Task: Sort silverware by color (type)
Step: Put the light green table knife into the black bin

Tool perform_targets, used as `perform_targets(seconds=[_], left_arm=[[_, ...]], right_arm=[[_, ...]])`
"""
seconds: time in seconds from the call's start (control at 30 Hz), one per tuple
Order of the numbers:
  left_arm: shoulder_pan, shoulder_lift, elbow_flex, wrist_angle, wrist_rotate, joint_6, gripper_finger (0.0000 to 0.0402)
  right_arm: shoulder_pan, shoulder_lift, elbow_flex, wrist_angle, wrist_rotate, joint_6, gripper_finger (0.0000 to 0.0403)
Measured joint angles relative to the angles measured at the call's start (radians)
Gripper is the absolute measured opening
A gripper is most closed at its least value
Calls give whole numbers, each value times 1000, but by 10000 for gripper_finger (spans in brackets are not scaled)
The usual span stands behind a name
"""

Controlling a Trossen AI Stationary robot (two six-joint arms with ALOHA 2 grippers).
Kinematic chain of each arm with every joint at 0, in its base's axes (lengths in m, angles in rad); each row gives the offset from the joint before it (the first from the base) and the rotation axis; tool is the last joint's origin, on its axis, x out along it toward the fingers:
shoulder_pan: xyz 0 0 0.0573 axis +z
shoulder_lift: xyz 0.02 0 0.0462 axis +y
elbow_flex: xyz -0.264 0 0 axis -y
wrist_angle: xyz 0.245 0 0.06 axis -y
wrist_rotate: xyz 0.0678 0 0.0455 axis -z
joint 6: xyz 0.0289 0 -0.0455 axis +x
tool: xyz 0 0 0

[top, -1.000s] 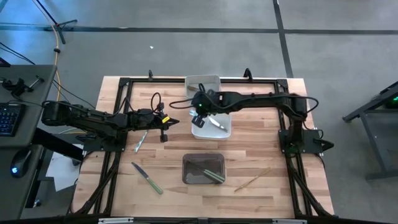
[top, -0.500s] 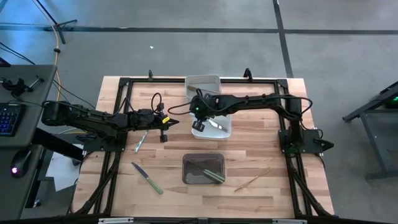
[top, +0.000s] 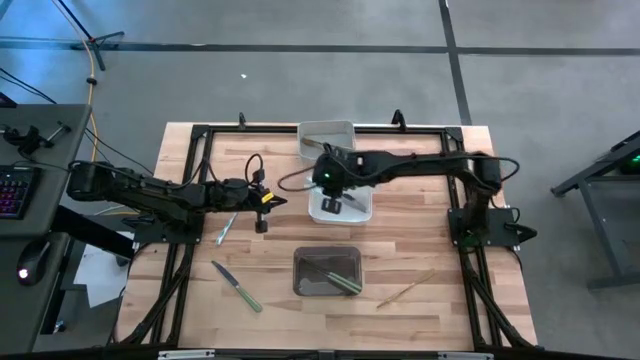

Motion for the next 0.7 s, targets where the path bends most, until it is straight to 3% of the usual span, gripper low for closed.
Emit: perform_targets(seconds=[0.17, 0.43, 0.57, 0.7], left_arm=[[-17, 0, 0, -25, 0, 3, 0], [-99, 0, 4, -47, 60, 24, 0], [-241, 1, 101, -231, 41, -21, 0], [-398, 14, 252, -562, -3, -149, 0]], right_arm=[[49, -147, -264, 264, 5, -57, 11], [166, -407, -725, 893, 18, -3, 5], [249, -514, -853, 1052, 75, -11, 4], [318, -595, -913, 1052, 171, -8, 1]])
